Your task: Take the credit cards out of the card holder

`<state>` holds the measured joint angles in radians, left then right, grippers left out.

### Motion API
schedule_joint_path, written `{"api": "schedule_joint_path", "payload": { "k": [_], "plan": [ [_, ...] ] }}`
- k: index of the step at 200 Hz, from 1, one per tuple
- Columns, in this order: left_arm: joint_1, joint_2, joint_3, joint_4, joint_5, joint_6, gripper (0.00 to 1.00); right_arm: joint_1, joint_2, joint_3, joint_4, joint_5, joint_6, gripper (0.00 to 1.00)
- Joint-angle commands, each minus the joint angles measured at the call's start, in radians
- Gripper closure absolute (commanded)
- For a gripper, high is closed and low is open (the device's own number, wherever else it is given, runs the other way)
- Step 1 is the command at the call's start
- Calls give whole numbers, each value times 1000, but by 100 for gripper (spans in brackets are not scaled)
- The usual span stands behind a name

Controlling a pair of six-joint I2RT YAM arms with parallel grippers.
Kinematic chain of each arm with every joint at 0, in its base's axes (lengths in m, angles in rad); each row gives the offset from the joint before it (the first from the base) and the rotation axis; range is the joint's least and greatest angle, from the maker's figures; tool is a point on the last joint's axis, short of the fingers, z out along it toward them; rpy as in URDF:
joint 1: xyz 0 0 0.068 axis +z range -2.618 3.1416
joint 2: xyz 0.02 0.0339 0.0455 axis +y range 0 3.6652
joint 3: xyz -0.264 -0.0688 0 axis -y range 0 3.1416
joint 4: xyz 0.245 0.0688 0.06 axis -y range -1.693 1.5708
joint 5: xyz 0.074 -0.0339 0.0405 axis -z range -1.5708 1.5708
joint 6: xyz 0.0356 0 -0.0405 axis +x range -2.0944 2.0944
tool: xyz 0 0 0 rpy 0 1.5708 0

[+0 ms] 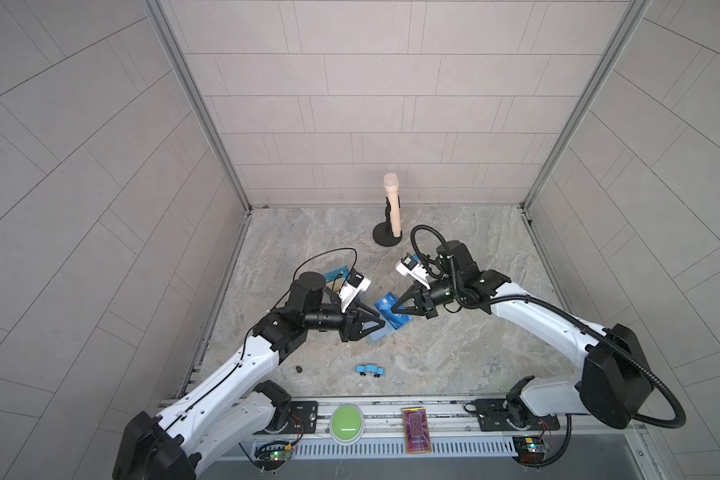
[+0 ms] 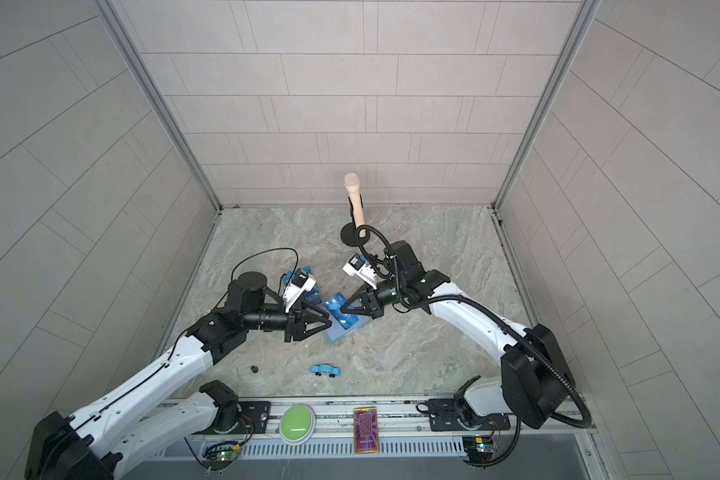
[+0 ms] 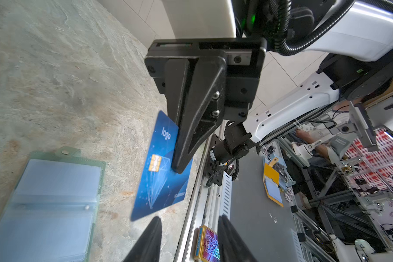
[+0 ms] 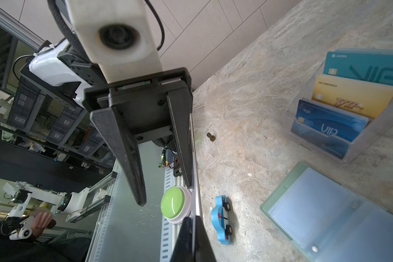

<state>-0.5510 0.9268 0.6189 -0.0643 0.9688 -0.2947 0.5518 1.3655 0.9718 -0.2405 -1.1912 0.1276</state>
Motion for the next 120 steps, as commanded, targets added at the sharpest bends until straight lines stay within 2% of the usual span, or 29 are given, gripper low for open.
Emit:
{"api": "schedule_joint_path", "payload": {
  "k": [1, 26, 72, 120],
  "plan": [
    [5, 18, 20, 75, 51, -80, 60, 8, -29, -13, 30, -31, -39, 99],
    [4, 18, 33, 38, 23, -69, 60, 8, -32, -16, 29, -21, -40, 99],
    [28, -3, 42, -41, -69, -54, 56, 8, -58, -23, 27, -13, -40, 100],
    [35, -12, 64, -34, -71, -73, 51, 16, -65, -43, 59, -28, -16, 100]
  ]
}}
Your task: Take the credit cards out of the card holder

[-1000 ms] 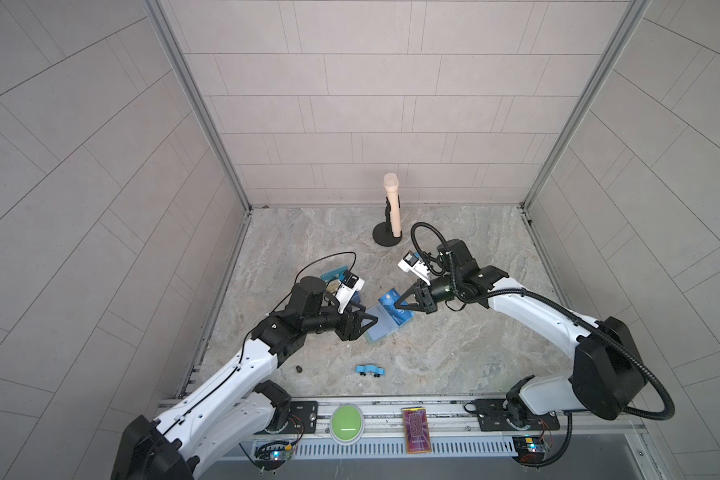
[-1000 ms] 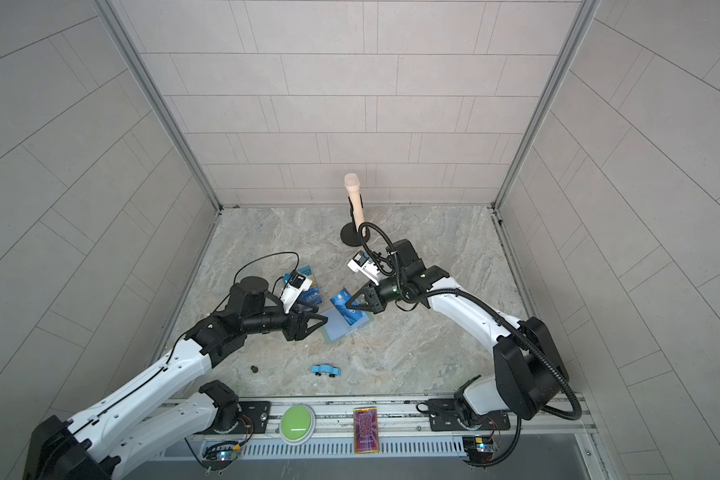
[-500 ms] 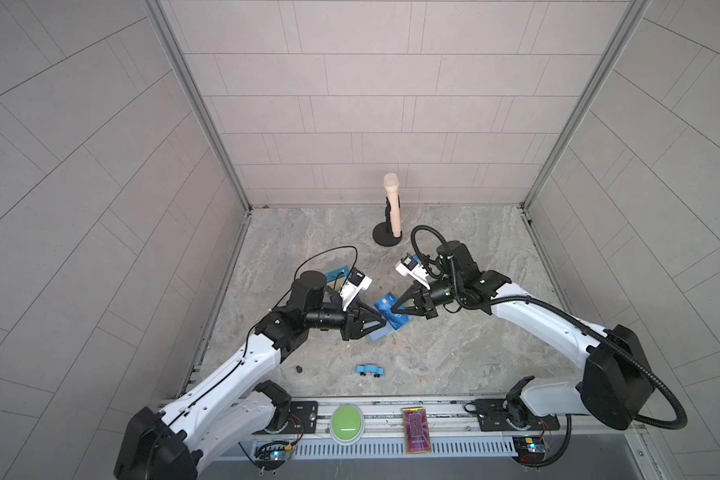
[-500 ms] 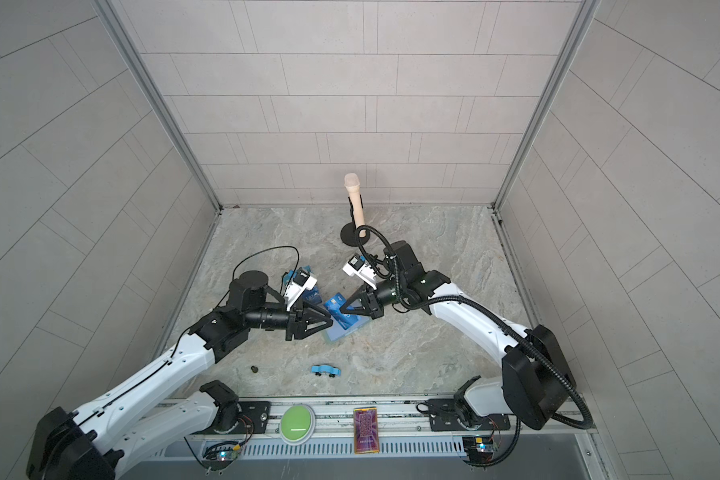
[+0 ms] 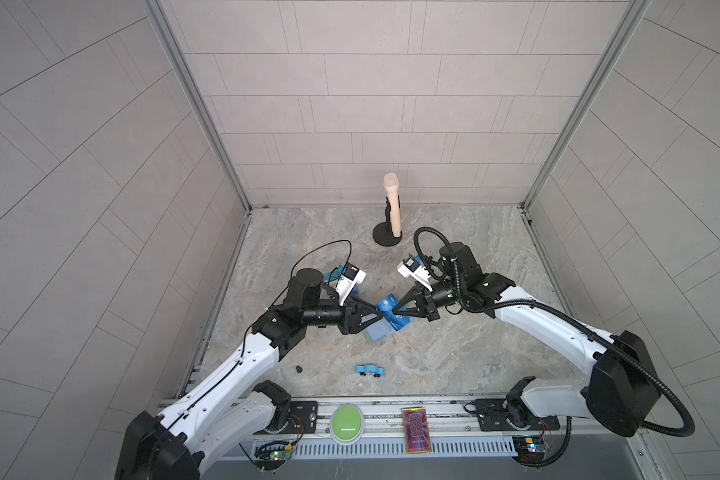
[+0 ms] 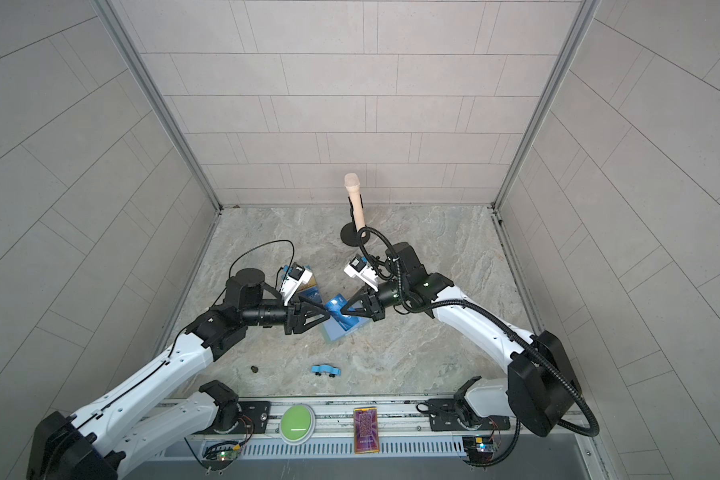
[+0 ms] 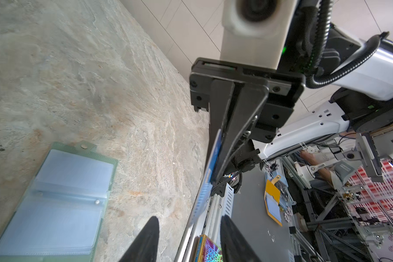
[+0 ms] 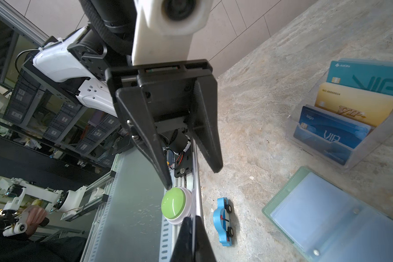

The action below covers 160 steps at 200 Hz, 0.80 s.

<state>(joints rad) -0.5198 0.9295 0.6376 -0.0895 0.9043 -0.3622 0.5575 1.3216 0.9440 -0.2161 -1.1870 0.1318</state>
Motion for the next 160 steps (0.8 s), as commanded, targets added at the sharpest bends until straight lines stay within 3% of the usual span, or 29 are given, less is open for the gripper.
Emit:
{"api": "schedule_joint_path", "payload": {
  "k": [1, 52, 96, 131, 150, 160],
  "plan": [
    [4, -14, 46, -8, -5, -6, 51, 11, -22, -15, 35, -33, -20, 100],
    [4, -15, 51, 42, 84, -34, 63, 28, 8, -19, 73, -36, -1, 100],
    [3, -31, 40, 26, 91, -32, 72, 29, 43, -7, 105, -39, 28, 100],
    [3, -28, 41, 30, 86, -42, 87, 29, 47, -1, 108, -32, 28, 99],
    [3, -29, 48, 27, 75, -44, 91, 30, 42, -5, 101, -8, 25, 95],
    [3, -33, 56, 18, 59, -42, 93, 28, 34, -9, 101, 12, 24, 85]
  ]
}}
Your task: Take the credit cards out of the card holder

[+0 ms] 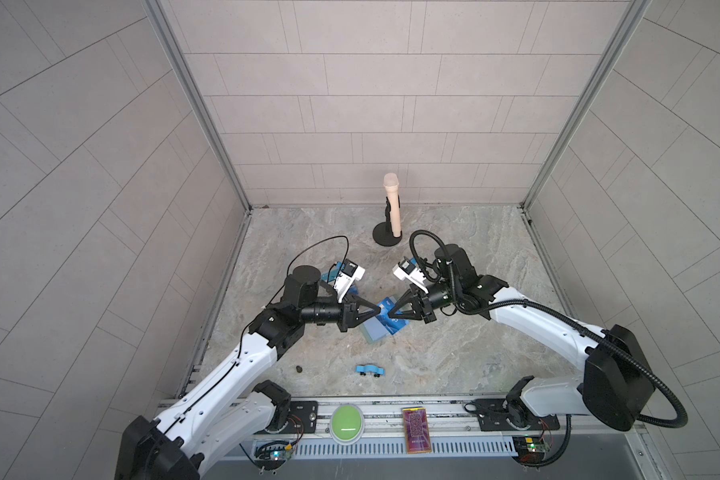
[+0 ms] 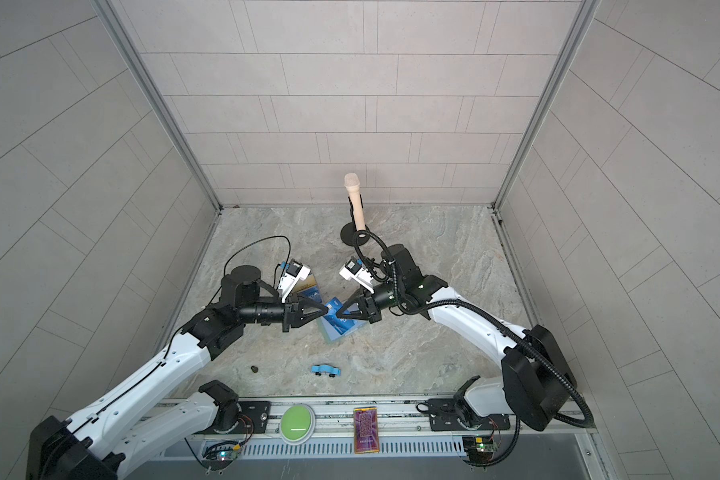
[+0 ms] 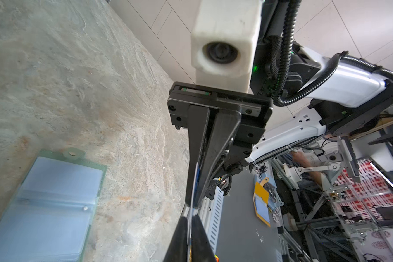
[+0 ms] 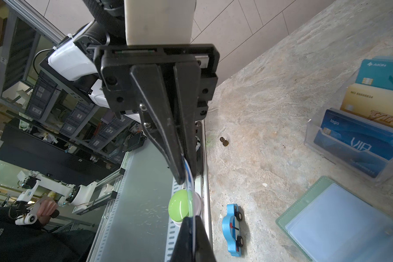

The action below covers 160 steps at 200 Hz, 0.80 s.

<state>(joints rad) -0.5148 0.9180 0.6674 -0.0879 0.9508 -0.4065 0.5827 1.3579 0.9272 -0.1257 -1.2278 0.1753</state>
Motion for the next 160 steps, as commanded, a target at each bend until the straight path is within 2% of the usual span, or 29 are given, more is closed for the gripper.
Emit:
{"api": "schedule_joint_path", "payload": {
  "k": [1, 19, 36, 66, 88, 103, 123, 142, 160],
  "plan": [
    [-2, -22, 28, 15, 11, 2, 93, 3, -4, 7, 10, 55, -20, 84],
    [-2, -27, 42, -1, -25, 2, 95, -2, -26, -4, 9, 103, -10, 57],
    [-1, -32, 46, 14, -62, -13, 100, -6, -61, -17, 12, 158, 6, 48],
    [-2, -51, 37, 94, -153, -69, 100, -23, -124, -55, 96, 254, 103, 37],
    [-1, -86, 8, 196, -240, -119, 100, -27, -161, -127, 279, 369, 299, 29],
    [-2, -108, -19, 298, -279, -167, 100, -25, -161, -203, 502, 400, 461, 27],
    [-2, -119, -29, 367, -320, -205, 100, -22, -136, -265, 753, 429, 611, 29],
    [-1, -123, -41, 436, -349, -241, 100, -20, -113, -260, 820, 436, 694, 33],
    [-1, -126, -51, 466, -383, -261, 100, -7, -96, -238, 858, 417, 719, 37]
  ]
}}
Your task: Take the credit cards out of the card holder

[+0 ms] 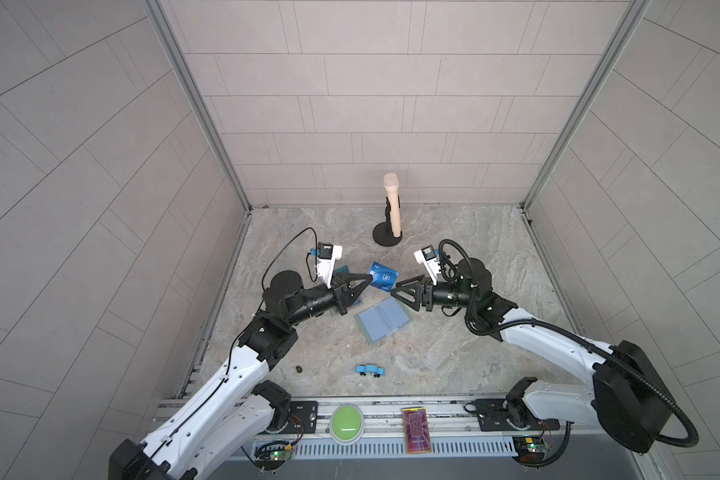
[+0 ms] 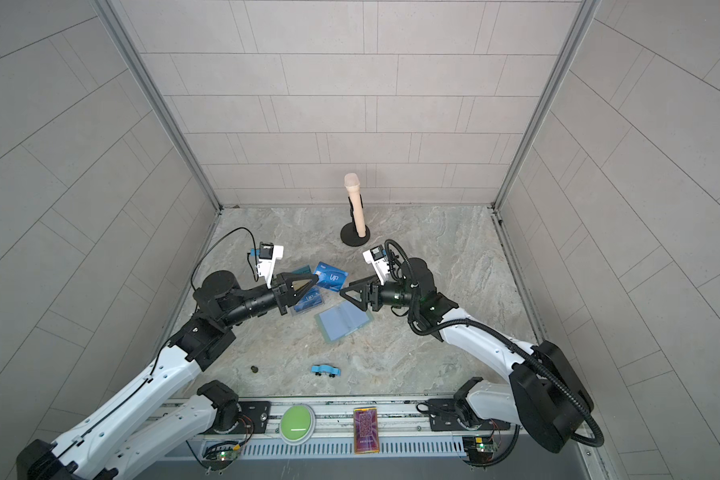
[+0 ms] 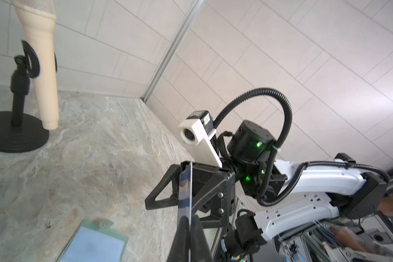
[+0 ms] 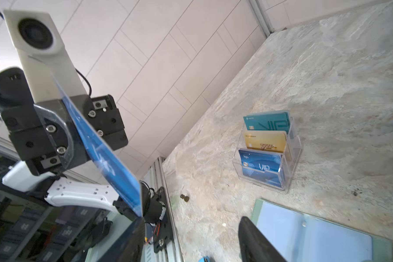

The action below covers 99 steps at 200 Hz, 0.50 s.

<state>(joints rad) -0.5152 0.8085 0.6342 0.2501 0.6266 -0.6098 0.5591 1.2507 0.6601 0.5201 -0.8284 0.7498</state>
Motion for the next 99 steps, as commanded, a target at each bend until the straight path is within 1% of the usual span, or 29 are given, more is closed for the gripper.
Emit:
{"api": "schedule_joint_path", "payload": {
  "k": [1, 43, 70, 99],
  "plan": [
    [0, -17, -19, 128, -60, -58, 100, 17, 11, 30, 215, 16, 145, 37],
    [-2, -19, -36, 156, -97, -73, 100, 42, 25, 59, 319, -21, 191, 45],
    [-1, -16, -47, 179, -117, -91, 100, 48, 28, 60, 366, -25, 221, 54],
    [-1, -6, -53, 215, -114, -113, 100, 59, 38, 61, 394, -28, 239, 63]
  ]
}}
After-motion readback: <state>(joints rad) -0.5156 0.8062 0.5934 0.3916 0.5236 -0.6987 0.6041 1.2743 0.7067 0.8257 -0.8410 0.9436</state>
